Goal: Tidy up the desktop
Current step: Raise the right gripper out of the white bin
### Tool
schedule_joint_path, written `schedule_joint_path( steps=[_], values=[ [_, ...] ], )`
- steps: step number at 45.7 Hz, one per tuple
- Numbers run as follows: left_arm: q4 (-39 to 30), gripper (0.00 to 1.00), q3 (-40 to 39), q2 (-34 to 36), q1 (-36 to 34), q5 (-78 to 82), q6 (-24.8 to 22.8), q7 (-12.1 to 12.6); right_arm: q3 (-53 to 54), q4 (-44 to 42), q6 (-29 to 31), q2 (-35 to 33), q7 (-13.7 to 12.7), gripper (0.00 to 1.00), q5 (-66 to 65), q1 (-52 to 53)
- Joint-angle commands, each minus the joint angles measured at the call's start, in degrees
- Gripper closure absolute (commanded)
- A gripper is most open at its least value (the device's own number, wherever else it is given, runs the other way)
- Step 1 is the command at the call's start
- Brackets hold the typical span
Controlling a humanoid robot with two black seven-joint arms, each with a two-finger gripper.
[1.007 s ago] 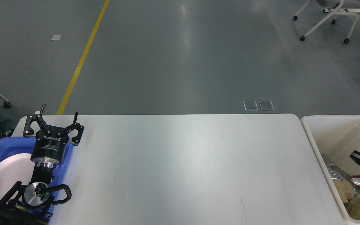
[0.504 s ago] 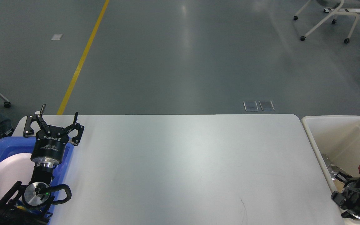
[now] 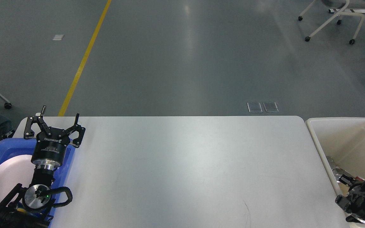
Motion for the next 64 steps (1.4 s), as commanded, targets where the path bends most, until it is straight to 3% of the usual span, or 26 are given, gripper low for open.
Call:
schedule_joint_path(
  steps=[1,13,20,24,27,32,38,45,51,55,58,64],
  values=[
    [0.0,0.04,0.0,0.0,0.0,0.0,0.0,0.0,0.2,0.1,0.2,-0.2,0.0,0.0,0.0,0.3],
    [0.0,0.04,0.0,0.0,0.0,0.0,0.0,0.0,1.1,1.4,0.9,-0.6,0.4,0.0,0.9,5.2],
    [0.0,0.04,0.0,0.0,0.0,0.0,0.0,0.0,9.4,8.7,1.0,-5.5,6.1,0.0,1.0,11.6],
    [0.0,0.04,0.0,0.0,0.0,0.0,0.0,0.0,19.1,12.7,1.0,-9.7,11.6,0.0,1.0,14.9],
    [0.0,0.04,0.0,0.0,0.0,0.0,0.0,0.0,29.8,14.0,1.0,-12.2,13.9,0.0,0.9,15.9],
    [0.0,0.04,0.0,0.0,0.0,0.0,0.0,0.0,49.3,14.1,1.0,-12.0,14.0,0.0,-0.2,15.9],
    [0.0,0.04,0.0,0.0,0.0,0.0,0.0,0.0,64.4,14.7,1.0,-9.1,14.4,0.0,0.0,15.5],
    [0.0,0.04,0.0,0.0,0.0,0.0,0.0,0.0,77.6,24.0,1.0,-9.0,15.0,0.0,-4.2,13.0],
    [0.0,0.04,0.0,0.0,0.0,0.0,0.0,0.0,92.4,31.2,1.0,-7.1,17.7,0.0,-12.0,6.2],
    [0.0,0.04,0.0,0.0,0.0,0.0,0.0,0.0,102.5,38.5,1.1,-5.1,21.5,0.0,-17.6,-1.5],
    [0.0,0.04,0.0,0.0,0.0,0.0,0.0,0.0,108.0,42.3,2.6,-2.8,26.4,0.0,-22.9,-7.0],
    [0.0,0.04,0.0,0.0,0.0,0.0,0.0,0.0,114.3,43.3,12.6,1.6,35.2,0.0,-27.6,-14.0]
  ],
)
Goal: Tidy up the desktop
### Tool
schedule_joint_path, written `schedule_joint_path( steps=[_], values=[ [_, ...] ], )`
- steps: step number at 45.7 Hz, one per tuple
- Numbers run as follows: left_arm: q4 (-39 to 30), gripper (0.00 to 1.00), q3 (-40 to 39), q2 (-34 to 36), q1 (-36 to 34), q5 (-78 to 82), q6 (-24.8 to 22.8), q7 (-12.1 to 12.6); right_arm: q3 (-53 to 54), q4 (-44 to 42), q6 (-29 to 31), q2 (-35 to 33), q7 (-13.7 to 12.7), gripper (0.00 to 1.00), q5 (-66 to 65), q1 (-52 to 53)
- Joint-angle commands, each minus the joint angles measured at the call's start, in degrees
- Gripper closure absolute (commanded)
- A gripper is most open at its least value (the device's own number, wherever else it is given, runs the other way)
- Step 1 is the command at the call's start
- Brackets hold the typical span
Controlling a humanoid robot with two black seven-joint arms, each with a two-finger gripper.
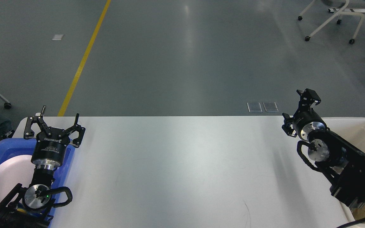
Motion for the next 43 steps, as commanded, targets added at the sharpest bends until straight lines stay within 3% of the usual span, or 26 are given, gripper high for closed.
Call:
schedule_joint_path(
  steps=[1,4,10,43],
  values=[
    [0.0,0.04,0.0,0.0,0.0,0.0,0.0,0.0,6.2,1.1,9.7,3.5,7.8,0.0,-3.5,-6.8],
    [0.0,0.04,0.0,0.0,0.0,0.0,0.0,0.0,7.7,0.7,13.4,4.1,10.0,0.0,-3.5,-9.4],
    [0.0,0.04,0.0,0.0,0.0,0.0,0.0,0.0,8.3,0.5,14.8,5.6,12.7,0.0,-2.1,-10.9],
    [0.0,0.04,0.0,0.0,0.0,0.0,0.0,0.0,8.2,0.6,15.0,5.8,12.9,0.0,3.7,-11.1]
  ],
)
